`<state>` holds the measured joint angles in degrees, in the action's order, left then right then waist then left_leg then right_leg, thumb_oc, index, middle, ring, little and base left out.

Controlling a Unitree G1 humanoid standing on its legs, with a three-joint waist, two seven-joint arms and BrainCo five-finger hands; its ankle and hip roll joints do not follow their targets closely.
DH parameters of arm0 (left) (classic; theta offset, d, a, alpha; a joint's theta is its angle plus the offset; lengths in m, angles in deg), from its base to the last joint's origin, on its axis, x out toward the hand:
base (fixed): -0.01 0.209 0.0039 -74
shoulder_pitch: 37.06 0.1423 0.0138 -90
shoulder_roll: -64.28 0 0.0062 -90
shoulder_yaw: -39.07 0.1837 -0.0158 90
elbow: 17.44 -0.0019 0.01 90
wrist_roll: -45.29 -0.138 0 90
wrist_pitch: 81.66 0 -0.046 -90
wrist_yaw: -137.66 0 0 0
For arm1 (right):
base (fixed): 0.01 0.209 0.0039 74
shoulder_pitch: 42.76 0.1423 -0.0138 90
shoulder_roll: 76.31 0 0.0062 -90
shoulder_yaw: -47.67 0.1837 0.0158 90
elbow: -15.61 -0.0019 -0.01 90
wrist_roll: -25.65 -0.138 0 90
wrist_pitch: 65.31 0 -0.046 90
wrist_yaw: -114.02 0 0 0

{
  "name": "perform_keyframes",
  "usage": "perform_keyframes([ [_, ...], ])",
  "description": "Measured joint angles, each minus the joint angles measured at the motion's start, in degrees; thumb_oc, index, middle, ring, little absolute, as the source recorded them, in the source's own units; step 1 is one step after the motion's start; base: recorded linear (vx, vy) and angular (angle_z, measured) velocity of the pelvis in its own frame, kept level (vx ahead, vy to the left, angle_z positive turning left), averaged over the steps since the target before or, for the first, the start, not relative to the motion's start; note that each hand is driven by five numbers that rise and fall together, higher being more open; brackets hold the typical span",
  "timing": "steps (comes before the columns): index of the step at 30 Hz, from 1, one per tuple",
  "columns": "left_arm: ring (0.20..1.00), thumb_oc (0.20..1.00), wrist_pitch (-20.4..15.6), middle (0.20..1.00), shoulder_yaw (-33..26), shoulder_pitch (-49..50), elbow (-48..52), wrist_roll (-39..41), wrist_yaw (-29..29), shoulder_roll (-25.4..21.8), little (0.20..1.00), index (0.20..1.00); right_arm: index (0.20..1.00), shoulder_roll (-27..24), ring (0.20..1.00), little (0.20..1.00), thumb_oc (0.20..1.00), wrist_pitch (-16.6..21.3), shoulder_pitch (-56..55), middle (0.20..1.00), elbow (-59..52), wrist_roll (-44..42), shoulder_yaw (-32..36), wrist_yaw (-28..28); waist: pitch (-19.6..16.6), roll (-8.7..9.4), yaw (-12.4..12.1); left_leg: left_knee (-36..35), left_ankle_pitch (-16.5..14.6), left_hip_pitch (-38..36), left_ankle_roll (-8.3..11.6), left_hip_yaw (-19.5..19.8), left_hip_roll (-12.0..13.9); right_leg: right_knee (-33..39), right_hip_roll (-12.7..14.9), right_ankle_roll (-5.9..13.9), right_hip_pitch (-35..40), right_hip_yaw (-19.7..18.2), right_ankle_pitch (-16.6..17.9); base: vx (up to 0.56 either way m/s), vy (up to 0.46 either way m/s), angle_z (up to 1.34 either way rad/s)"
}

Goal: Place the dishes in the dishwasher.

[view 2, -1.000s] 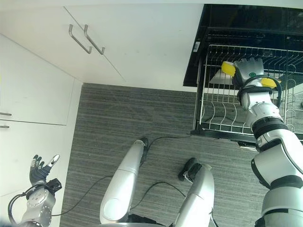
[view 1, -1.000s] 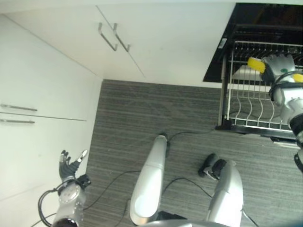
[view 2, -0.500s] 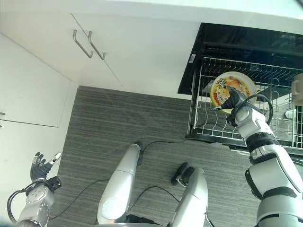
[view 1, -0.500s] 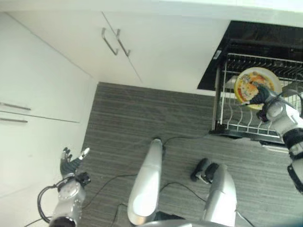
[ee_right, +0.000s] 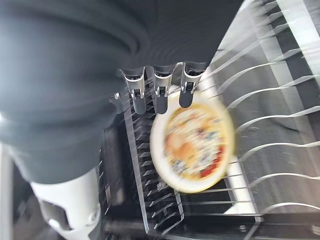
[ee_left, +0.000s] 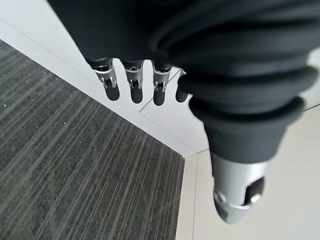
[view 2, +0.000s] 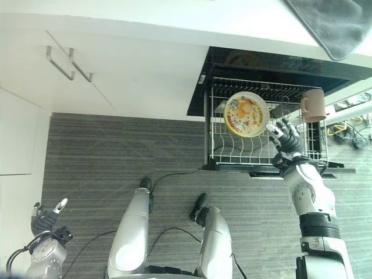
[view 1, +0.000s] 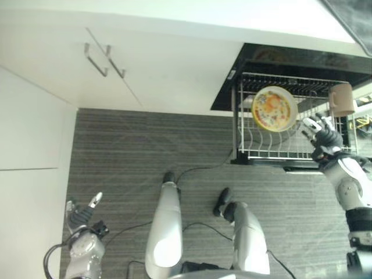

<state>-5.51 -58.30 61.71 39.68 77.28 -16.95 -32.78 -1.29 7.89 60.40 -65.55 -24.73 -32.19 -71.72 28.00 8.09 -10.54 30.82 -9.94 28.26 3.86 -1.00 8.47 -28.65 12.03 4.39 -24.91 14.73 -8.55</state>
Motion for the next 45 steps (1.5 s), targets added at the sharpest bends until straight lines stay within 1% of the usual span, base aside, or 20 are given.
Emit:
perform_keyframes([
  [4,1.0,1.0,-0.78,1.0,-1.57,0.11,-1.54,0.06,1.8,2.62,1.0,1.0,1.0,6.32,1.0,1.0,1.0,-0.32,-4.75,1.0,-7.17,-4.92,-0.81,-2.6,-0.96,1.05,3.49,-6.25,1.93,-5.45,0.45,-1.7,0.62,6.65,-1.57,0.37,4.69,-0.26,2.87,0.02,-0.035,-0.17],
  [6,1.0,1.0,-1.65,1.0,-1.76,0.42,-2.81,0.03,2.79,4.76,1.0,1.0,1.0,11.4,1.0,1.0,1.0,2.5,-8.95,1.0,-10.09,-4.95,3.05,-3.44,-2.09,1.34,5.02,-11.25,3.82,-9.64,0.74,-3.2,0.68,12.62,-2.59,0.63,8.54,-0.52,5.42,0.02,-0.047,-0.2],
  [8,1.0,1.0,-2.1,1.0,-1.49,1.96,-3.88,0.02,3.52,6.27,1.0,1.0,1.0,11.98,1.0,1.0,1.0,5.44,-12.95,1.0,-13.21,-4.77,4.99,-3.75,-5.72,1.1,7.14,-14.07,4.31,-11.91,0.71,-4.8,0.95,17.18,-3.44,0.83,10.8,-1.49,7.41,-0.04,-0.055,-0.32],
  [10,1.0,1.0,-3.04,1.0,-1.27,1.88,-4.44,-1.71,3.7,6.95,1.0,1.0,1.0,11.03,1.0,1.0,1.0,11.35,-14.92,1.0,-14.32,-1.75,8.85,-5.4,-9.07,-1.77,10.25,-16.04,4.71,-14.05,0.64,-6.11,1.37,20.58,-3.67,1.03,12.83,-2.11,8.82,-0.04,-0.133,-0.28],
  [13,1.0,1.0,-3.22,1.0,-0.99,2.31,-6.46,-1.93,4.89,10.45,1.0,1.0,1.0,10.09,1.0,1.0,1.0,12.01,-15.97,1.0,-20.26,4.19,8.32,-6.32,-12.2,-7.58,11.08,-22.33,7.27,-20.48,0.98,-9.1,0.95,22.37,-4.23,1.45,16.08,-3.46,8.69,0.08,-0.038,-0.26],
  [14,1.0,1.0,-3.49,1.0,-0.85,2.11,-8.96,-1.94,4.88,11.95,1.0,1.0,1.0,8.58,1.0,1.0,1.0,13.26,-14.88,1.0,-19.43,5.45,8.39,-6.89,-13.34,-9.02,11.55,-18.28,7.22,-19.72,1.05,-8.21,0.5,21.45,-3.37,0.67,16.67,-4.59,6.55,0.11,0.205,-0.1],
  [15,1.0,1.0,-3.65,1.0,0.47,1.95,-10.98,-1.93,4.84,12.3,1.0,1.0,1.0,7.25,1.0,1.0,1.0,14.07,-13.76,1.0,-18.1,6.21,8.51,-8.44,-13.44,-8.68,11.5,-8.94,7.4,-14.63,1.48,-4.41,0.21,20.62,-2.45,0.41,16.66,-5.5,6.16,0.09,0.272,-0.17],
  [16,1.0,1.0,-3.59,1.0,1.01,2.57,-12.05,-1.93,4.75,12.63,1.0,1.0,1.0,6.64,1.0,1.0,1.0,14.38,-13.65,1.0,-18.04,6.81,8.52,-9.2,-13.65,-9.04,11.32,-6.94,6.89,-12.68,1.99,-2.39,0.42,20.61,-2.56,0.44,16.59,-5.93,6.15,0.07,0.245,-0.3],
  [19,1.0,1.0,-4.04,1.0,0.84,2.78,-17.81,-2.18,3.85,15.16,1.0,1.0,1.0,7.4,1.0,1.0,1.0,15.24,-15.68,1.0,-15.39,7.46,8.51,-13.78,-13.63,-8.85,11.69,-11.78,6.64,-8.16,1.66,-4.15,3.89,16.23,-2.84,0.36,12.06,-6.43,4.76,0.06,0.217,-0.36],
  [20,1.0,1.0,-3.97,1.0,1.45,3.6,-17.53,-2.18,3.89,16.2,1.0,1.0,0.925,8.43,0.925,0.925,0.925,15.35,-17.5,0.925,-15.47,7.45,8.59,-14.63,-13.8,-8.82,11.7,-11.78,6.21,-8.58,0.81,-4.24,3.34,15.5,-2.66,0.69,11.58,-7.11,4.56,-0.05,0.126,-0.39],
  [21,1.0,1.0,-3.9,1.0,2.8,4.26,-15.9,-2.17,3.91,16.4,1.0,1.0,0.297,9.38,0.297,0.297,0.297,15.93,-20.17,0.297,-15.1,7.52,8.5,-15.41,-13.79,-9.13,12.34,-13.94,6.49,-10.27,0.15,-4.57,2.43,14.11,-2.8,1.29,10.15,-7.69,4.52,-0.11,0.1,-0.22],
  [22,1.0,1.0,-3.87,1.0,2.78,3.86,-14.25,-2.12,3.96,15.21,1.0,1.0,0.2,11.48,0.2,0.2,0.2,16.88,-20.38,0.2,-13.69,7.58,8.37,-15.97,-13.08,-8.31,12.57,-15.02,7.32,-10.08,0.51,-5.23,1.63,12.18,-1.66,1.99,8.75,-8.22,3.87,-0.09,0.05,-0.06],
  [23,1.0,1.0,-3.87,1.0,2.94,3.07,-11.36,-2.09,3.98,13.06,1.0,1.0,0.2,13.42,0.2,0.2,0.2,16.8,-21.24,0.2,-13.15,7.41,7.32,-17.16,-12.18,-6.25,12.87,-16.22,8.03,-9.64,-0.06,-6.15,-0.02,11.6,-0.26,2.51,7.09,-8.75,3.97,-0.12,0.044,0.05],
  [24,1.0,1.0,-3.87,1.0,2.94,1.54,-9.69,-2.08,3.99,11.0,1.0,1.0,0.2,14.57,0.2,0.2,0.2,16.83,-21.22,0.2,-13.16,7.4,6.07,-17.89,-11.5,-5.41,13.25,-16.19,8.58,-8.48,-0.13,-6.41,-0.96,12.32,0.48,2.62,6.3,-9.24,4.61,-0.1,0.022,0.07],
  [26,1.0,1.0,-4.19,1.0,3.11,-1.19,-7.48,-1.63,4.24,8.13,1.0,1.0,0.2,16.28,0.2,0.2,0.2,19.18,-19.24,0.2,-9.95,7.01,4.43,-19.23,-10.14,-5.33,13.01,-15.72,8.87,-7.45,-0.84,-6.34,-1.97,14.8,1.26,2.78,6.78,-9.22,5.96,-0.1,-0.019,0.11],
  [28,1.0,1.0,-4.31,1.0,3.49,-2.89,-6.75,-1.57,4.48,6.66,1.0,1.0,0.2,17.18,0.2,0.2,0.2,20.61,-16.09,0.2,-5.12,6.74,3.19,-21.39,-8.32,-5.86,11.47,-15.85,8.87,-7.13,-0.88,-6.14,-2.0,15.89,1.31,3.8,7.08,-8.83,6.62,-0.06,-0.043,0.1],
  [29,1.0,1.0,-4.12,1.0,4.08,-2.64,-6.64,-1.57,4.65,7.48,1.0,1.0,0.2,17.11,0.2,0.2,0.2,21.55,-13.41,0.2,-1.34,5.93,3.36,-22.87,-6.7,-7.86,10.9,-15.99,8.87,-7.15,-0.84,-5.44,-1.9,16.61,1.17,3.99,7.79,-7.83,6.76,-0.02,-0.027,0.11],
  [33,1.0,1.0,-3.37,1.0,5.27,-1.48,-8.09,-1.49,5.03,9.22,1.0,1.0,0.2,15.3,0.2,0.2,0.2,21.34,-7.62,0.2,6.49,1.81,3.78,-23.37,-4.85,-10.71,8.72,-16.8,9.62,-7.46,-0.27,-4.09,-1.52,16.43,0.24,3.55,8.49,-6.41,6.35,-0.03,-0.031,0.12],
  [40,1.0,1.0,-2.99,1.0,5.71,-2.18,-8.21,-1.43,5.04,8.96,1.0,1.0,0.2,12.03,0.2,0.2,0.2,18.5,0.36,0.2,18.01,-13.43,3.79,-20.98,-4.32,-11.52,6.78,-16.8,9.63,-7.44,-0.25,-2.6,-2.06,14.14,0.68,3.43,8.4,-5.21,4.63,-0.03,-0.007,0.12],
  [45,1.0,1.0,-2.99,1.0,7.29,-2.21,-8.2,-0.8,4.95,8.86,1.0,1.0,0.2,11.22,0.2,0.2,0.2,17.03,0.71,0.2,19.13,-21.06,4.01,-20.29,-4.1,-12.65,6.1,-16.76,9.69,-7.45,-0.17,-2.03,-2.7,11.23,1.6,3.36,7.48,-4.91,2.96,0.0,0.02,0.09],
])
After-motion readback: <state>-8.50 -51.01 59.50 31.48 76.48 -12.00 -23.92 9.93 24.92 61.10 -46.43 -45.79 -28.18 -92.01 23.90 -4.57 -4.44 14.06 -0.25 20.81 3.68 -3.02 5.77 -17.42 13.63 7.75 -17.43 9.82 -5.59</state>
